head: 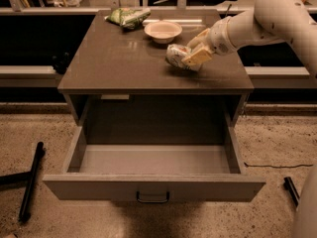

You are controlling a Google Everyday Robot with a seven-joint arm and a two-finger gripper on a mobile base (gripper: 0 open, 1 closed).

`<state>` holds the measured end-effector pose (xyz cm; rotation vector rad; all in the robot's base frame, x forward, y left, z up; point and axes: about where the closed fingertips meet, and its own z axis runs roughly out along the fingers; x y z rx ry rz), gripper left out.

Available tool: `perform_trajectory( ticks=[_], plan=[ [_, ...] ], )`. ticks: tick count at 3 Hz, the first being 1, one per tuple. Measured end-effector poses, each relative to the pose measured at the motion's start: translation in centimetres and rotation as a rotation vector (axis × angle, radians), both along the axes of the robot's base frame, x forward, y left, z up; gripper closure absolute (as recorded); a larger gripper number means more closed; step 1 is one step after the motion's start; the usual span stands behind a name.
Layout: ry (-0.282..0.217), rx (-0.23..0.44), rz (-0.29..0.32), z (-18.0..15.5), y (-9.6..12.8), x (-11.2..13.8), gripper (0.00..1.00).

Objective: Pick 7up can from top drawer and place on counter

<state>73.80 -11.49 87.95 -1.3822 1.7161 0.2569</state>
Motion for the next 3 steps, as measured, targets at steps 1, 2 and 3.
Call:
perform_trajectory(
  ticks=[1, 2, 3],
  plan=[
    [0.012, 0.004, 0.003, -0.39, 0.29, 0.35, 0.28],
    [0.020, 0.005, 0.005, -0.63, 0.33, 0.34, 0.05],
    [0.012, 0.009, 0.000, -0.34, -0.12, -0.11, 0.00]
  ],
)
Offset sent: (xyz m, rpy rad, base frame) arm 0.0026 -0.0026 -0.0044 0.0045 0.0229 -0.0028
